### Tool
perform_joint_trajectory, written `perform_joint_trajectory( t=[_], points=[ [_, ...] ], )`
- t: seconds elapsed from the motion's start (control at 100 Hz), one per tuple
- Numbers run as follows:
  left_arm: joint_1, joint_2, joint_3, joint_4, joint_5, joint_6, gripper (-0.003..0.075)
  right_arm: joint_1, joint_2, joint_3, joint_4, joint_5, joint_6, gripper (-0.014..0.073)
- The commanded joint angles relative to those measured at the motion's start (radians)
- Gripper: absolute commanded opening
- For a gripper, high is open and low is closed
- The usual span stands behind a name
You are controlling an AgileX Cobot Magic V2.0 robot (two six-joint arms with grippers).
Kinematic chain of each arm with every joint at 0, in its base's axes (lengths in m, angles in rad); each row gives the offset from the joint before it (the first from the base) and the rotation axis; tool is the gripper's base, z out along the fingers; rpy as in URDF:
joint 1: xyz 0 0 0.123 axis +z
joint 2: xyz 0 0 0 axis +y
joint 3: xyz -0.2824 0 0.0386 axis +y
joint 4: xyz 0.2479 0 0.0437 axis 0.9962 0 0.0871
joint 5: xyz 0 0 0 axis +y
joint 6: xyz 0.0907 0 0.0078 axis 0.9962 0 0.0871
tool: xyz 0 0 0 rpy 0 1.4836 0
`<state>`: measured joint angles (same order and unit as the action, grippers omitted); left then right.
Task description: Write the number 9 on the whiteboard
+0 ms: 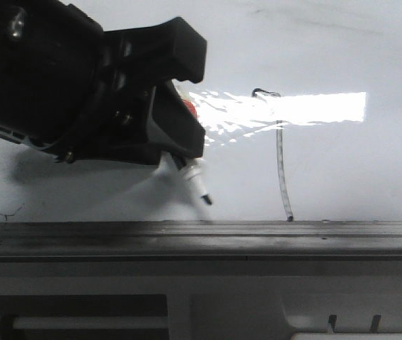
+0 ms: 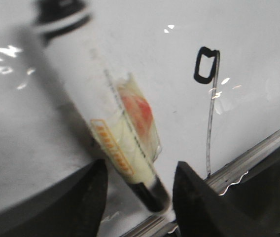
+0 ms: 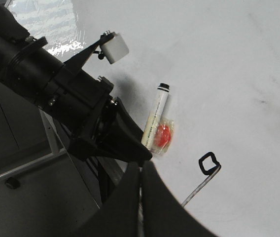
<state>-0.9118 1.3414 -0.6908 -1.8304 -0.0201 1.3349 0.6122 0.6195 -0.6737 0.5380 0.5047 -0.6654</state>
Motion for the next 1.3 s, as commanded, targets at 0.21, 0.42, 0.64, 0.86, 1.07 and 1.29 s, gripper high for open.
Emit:
perform_joint_trajectory(
  t=[0.21,0.42,0.64,0.86,1.07,1.29],
  points=[
    [0.010,-0.062,-0.008,-0.033,-0.155,0.000,0.0435,-0.007,-0.014,-0.013,-0.025,-0.073,0.000,-0.0046],
    [-0.064,-0.313,0.119,-0.033,-0.202,0.002,0.0431,-0.007,-0.190,0.165,-0.073,-0.108,0.011,-0.0043],
    [-0.106,-0.586,0.256,-0.032,-0.258,0.002,0.0087,-0.007,-0.461,0.391,-0.071,-0.255,0.011,-0.0045],
    [-0.106,-0.688,0.264,-0.031,-0.232,0.002,-0.0018,-0.007,-0.573,0.429,0.081,-0.177,0.013,-0.0045],
    [-0.106,-0.682,0.264,-0.031,-0.232,0.002,-0.0018,-0.007,-0.573,0.442,0.310,-0.177,0.013,-0.0045],
    [-0.106,-0.682,0.264,-0.031,-0.232,0.002,-0.0018,-0.007,-0.573,0.442,0.310,-0.177,0.013,-0.0045]
  ],
)
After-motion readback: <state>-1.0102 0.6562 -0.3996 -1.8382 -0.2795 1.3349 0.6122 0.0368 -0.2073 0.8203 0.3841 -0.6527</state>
